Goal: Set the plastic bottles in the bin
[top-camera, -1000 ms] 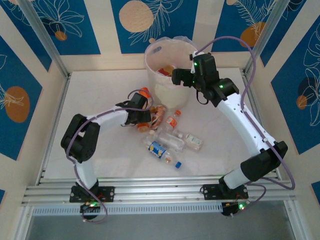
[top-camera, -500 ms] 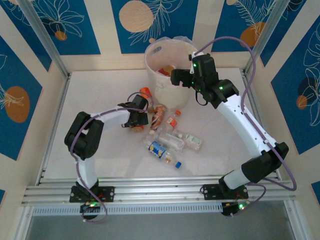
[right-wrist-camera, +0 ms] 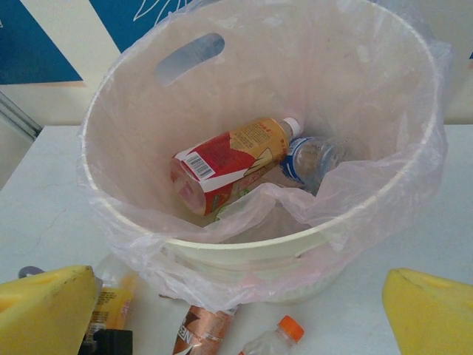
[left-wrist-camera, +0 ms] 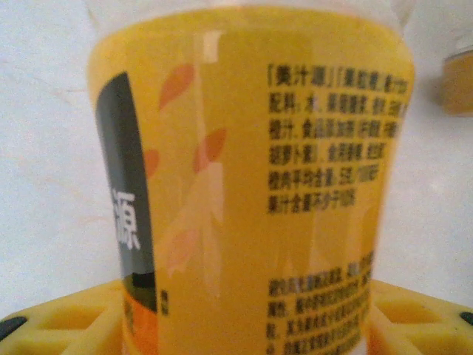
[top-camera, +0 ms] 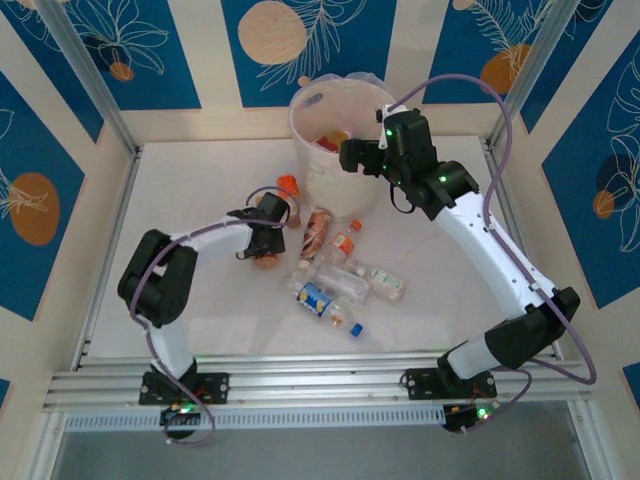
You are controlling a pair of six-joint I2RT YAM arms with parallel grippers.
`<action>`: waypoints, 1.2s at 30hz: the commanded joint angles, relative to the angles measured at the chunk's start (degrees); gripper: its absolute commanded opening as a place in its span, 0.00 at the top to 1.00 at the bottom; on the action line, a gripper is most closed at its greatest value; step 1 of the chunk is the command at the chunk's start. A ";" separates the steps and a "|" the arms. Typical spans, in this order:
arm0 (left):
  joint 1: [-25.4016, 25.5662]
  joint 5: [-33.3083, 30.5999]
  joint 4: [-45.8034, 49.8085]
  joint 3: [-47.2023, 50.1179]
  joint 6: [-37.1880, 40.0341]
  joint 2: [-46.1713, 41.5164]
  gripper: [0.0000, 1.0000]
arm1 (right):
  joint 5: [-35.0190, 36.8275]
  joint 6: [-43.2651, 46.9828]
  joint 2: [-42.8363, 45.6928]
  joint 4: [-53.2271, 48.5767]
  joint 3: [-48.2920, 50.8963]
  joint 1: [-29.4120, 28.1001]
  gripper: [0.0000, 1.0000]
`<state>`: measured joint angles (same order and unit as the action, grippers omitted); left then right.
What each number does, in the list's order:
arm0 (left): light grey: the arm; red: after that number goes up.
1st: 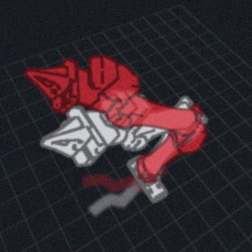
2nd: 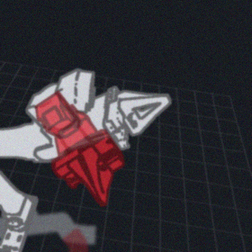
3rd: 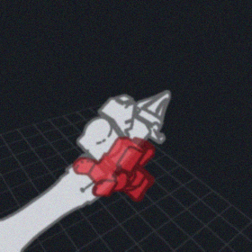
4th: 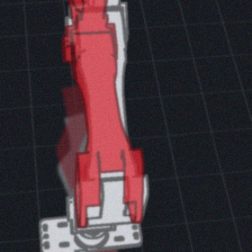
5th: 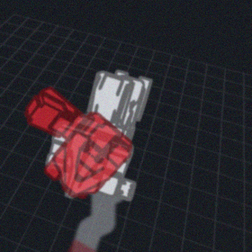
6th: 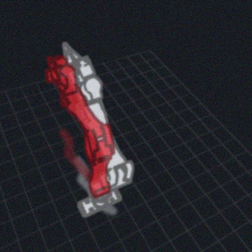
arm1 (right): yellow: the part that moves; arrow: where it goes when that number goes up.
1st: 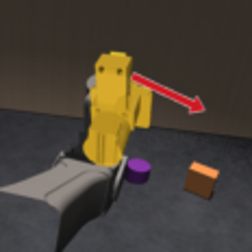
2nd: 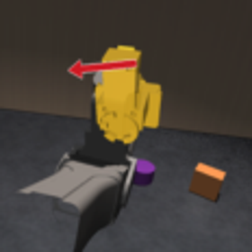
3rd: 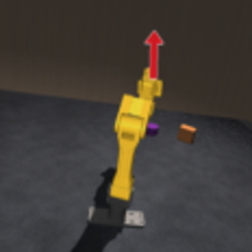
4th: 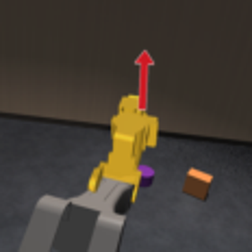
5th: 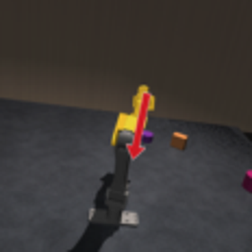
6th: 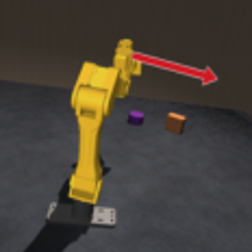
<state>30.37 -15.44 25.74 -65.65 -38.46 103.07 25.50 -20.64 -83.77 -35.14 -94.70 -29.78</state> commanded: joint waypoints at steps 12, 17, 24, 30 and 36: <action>-0.58 -2.93 -1.02 5.15 5.20 -20.06 0.43 | -4.34 -2.46 3.92 2.31 1.69 -0.45 0.01; -0.58 0.23 -6.63 7.46 9.25 -25.48 0.43 | -7.90 -3.15 4.31 3.00 1.77 -0.28 0.01; -0.57 8.84 -18.22 11.61 16.22 -30.32 0.44 | -17.66 -5.88 4.17 5.03 1.80 1.19 0.01; -0.58 19.33 -27.64 13.68 18.21 -30.91 0.44 | -31.02 -10.07 3.49 8.52 2.31 3.27 0.01; -0.58 29.21 -36.27 13.90 17.81 -30.90 0.44 | -38.36 -12.95 0.95 10.37 1.78 3.59 0.01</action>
<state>30.22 5.89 -2.13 -51.79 -21.89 73.45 -5.89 -30.96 -81.36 -26.89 -92.86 -26.33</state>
